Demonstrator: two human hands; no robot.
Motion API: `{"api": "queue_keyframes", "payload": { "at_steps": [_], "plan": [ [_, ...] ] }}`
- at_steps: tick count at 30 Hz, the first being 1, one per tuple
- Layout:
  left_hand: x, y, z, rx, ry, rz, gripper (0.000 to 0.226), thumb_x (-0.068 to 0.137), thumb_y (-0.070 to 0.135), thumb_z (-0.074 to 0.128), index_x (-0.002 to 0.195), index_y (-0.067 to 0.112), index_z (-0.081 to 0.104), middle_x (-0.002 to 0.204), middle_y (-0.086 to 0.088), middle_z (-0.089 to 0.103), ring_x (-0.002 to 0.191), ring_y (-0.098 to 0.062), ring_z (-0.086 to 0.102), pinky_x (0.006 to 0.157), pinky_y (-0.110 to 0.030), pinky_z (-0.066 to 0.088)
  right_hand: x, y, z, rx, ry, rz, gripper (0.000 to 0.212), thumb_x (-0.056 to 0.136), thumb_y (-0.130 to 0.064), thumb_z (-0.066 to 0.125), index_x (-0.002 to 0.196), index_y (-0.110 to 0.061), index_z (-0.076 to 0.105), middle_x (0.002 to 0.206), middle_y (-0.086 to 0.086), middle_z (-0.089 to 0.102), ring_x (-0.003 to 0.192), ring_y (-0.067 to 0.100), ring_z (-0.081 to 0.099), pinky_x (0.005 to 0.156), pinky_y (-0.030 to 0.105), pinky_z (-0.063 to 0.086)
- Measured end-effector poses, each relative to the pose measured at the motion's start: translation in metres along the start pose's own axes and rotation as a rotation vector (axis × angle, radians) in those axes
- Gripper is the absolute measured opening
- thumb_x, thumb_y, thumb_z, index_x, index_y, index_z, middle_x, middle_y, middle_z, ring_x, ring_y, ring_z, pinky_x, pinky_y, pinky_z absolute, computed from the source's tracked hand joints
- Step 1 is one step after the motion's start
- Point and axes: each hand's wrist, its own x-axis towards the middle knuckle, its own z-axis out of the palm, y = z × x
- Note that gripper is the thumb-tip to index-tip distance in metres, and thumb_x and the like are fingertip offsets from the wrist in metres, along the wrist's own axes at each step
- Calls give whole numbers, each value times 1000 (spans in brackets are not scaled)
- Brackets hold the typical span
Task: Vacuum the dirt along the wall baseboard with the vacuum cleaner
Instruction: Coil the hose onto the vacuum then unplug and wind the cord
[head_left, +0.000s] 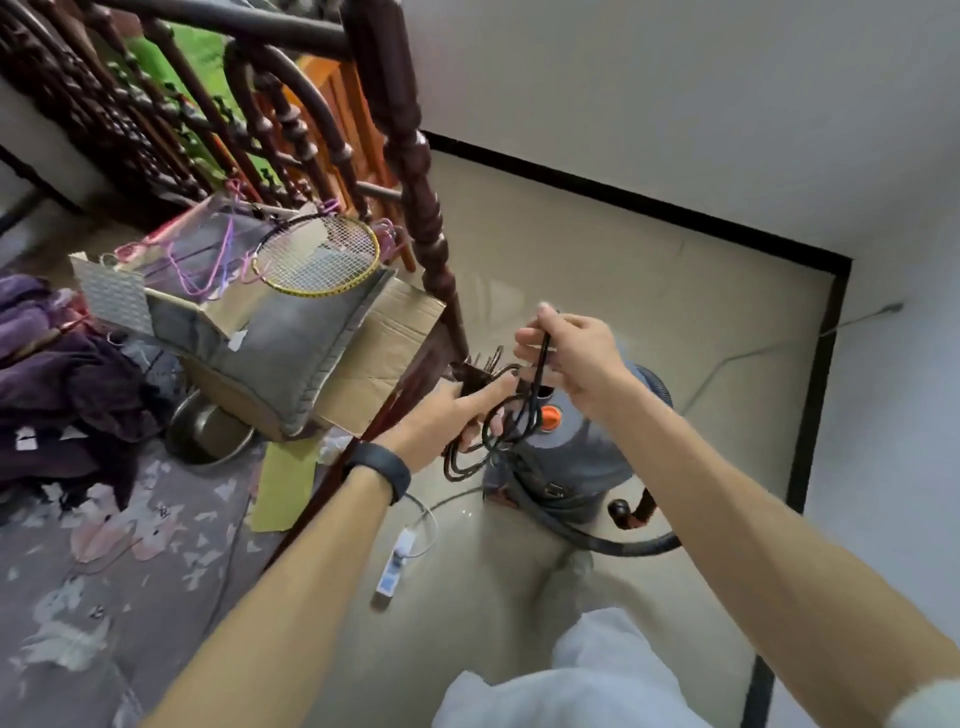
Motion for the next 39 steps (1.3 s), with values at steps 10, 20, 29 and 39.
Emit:
{"api": "queue_keyframes", "payload": {
  "at_steps": [10, 20, 29, 39],
  "plan": [
    [73, 28, 13, -38, 187, -170, 9, 81, 24, 82, 79, 21, 74, 46, 18, 50, 42, 4, 45, 44, -6, 33, 91, -12, -38, -457, -166, 9, 32, 94, -59, 66, 87, -32, 82, 76, -19, 72, 76, 5, 62, 67, 25, 47],
    [86, 48, -33, -536, 460, -106, 3, 87, 15, 70, 84, 14, 70, 50, 6, 28, 43, -8, 23, 40, -18, 26, 103, 93, -22, -918, -598, 150, 36, 83, -20, 61, 118, -25, 60, 100, -3, 68, 86, 16, 62, 76, 32, 56],
    [37, 5, -115, -489, 350, -184, 32, 82, 27, 73, 106, 7, 65, 46, 10, 23, 45, -11, 15, 54, -32, 9, 138, 133, 68, -1021, -663, 160, 36, 95, -50, 70, 123, -29, 64, 94, -4, 78, 71, 16, 74, 75, 34, 62],
    [-3, -32, -196, -656, 353, -195, 12, 86, 25, 71, 90, 14, 74, 46, 10, 21, 44, -11, 15, 56, -32, 10, 155, 208, 163, -1020, -493, 290, 49, 94, -29, 74, 133, -22, 45, 85, 1, 72, 59, 13, 67, 49, 26, 52]
  ]
}}
